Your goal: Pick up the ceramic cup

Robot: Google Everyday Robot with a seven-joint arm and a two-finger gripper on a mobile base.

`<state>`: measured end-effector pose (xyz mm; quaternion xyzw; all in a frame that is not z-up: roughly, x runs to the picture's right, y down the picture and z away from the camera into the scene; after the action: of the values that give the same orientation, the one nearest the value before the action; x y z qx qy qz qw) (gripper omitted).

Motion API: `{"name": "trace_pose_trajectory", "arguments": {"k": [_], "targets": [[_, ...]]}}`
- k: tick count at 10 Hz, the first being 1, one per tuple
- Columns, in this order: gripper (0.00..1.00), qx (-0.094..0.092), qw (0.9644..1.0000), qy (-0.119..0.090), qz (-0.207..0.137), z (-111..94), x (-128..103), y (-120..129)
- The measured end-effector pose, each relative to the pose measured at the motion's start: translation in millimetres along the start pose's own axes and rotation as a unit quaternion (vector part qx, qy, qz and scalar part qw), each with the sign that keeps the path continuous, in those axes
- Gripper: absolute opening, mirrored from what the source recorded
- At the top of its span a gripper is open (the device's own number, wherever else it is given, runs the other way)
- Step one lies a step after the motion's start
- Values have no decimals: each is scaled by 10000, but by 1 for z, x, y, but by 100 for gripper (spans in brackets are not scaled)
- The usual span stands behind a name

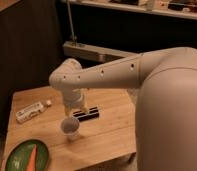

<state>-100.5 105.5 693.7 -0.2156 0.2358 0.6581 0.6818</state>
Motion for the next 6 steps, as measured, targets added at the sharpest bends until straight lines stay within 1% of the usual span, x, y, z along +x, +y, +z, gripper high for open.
{"name": "trace_pose_trajectory", "arguments": {"k": [2,3,4,5,6], "targets": [[65,68,9997,-204,130,-19,7,-6],[65,-3,9995,-285,125,-22,11,-5],[65,-151,9994,-284,120,-21,13,-7],[65,-435,9987,-243,105,-18,12,-12],[65,-826,9964,-147,83,-13,13,-18]]}}
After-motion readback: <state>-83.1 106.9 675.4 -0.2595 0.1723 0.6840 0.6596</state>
